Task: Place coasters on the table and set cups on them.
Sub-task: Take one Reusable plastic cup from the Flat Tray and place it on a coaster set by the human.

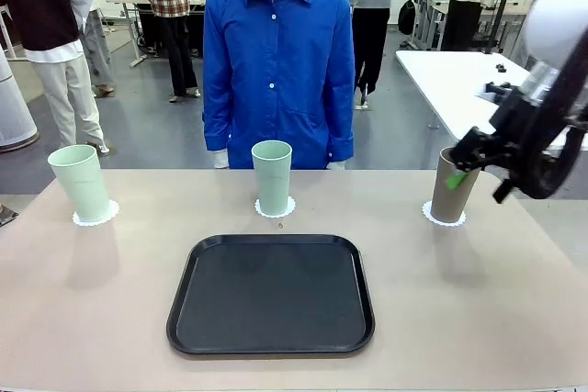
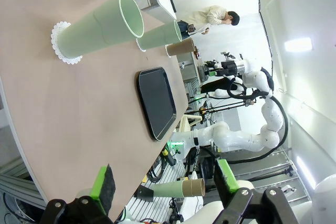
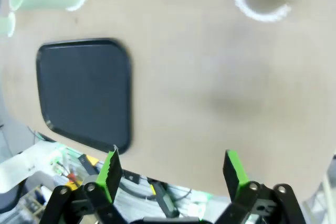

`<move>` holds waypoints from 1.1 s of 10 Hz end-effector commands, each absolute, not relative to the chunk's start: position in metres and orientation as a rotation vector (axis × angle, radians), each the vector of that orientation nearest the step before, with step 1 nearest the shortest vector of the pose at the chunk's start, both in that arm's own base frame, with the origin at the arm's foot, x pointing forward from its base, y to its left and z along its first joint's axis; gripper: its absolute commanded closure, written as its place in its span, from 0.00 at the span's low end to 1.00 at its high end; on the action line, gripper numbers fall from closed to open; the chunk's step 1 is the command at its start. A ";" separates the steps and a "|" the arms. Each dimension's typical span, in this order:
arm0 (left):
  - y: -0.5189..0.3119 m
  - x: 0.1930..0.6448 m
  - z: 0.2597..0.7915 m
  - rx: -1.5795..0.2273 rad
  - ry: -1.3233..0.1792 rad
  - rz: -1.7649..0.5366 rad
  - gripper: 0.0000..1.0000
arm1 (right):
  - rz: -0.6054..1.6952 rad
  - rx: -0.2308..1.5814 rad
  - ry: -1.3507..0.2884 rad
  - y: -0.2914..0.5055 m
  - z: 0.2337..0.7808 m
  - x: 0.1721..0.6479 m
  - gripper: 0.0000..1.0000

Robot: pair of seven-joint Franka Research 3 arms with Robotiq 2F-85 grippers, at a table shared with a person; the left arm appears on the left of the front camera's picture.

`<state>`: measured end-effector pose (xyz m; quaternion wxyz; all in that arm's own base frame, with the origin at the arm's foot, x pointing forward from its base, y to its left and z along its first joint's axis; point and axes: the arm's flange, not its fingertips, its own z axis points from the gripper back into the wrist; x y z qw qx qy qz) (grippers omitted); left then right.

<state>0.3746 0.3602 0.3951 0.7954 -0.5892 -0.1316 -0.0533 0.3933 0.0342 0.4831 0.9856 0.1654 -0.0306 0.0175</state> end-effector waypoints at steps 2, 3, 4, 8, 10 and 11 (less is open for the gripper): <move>0.360 0.374 0.397 -1.255 -0.285 -0.111 0.00 | 0.028 0.347 -0.041 0.020 0.482 0.382 0.00; 0.360 0.374 0.397 -1.255 -0.285 -0.111 0.00 | 0.009 0.333 -0.053 0.018 0.483 0.388 0.00; 0.360 0.374 0.397 -1.255 -0.285 -0.111 0.00 | 0.009 0.333 -0.053 0.018 0.483 0.388 0.00; 0.360 0.374 0.397 -1.255 -0.285 -0.111 0.00 | -0.033 0.574 -0.021 -0.021 0.488 0.390 0.00; 0.360 0.374 0.397 -1.255 -0.285 -0.111 0.00 | -0.083 0.891 0.013 -0.094 0.485 0.381 0.00; 0.360 0.374 0.397 -1.255 -0.285 -0.111 0.00 | -0.140 1.009 -0.002 -0.126 0.480 0.375 0.00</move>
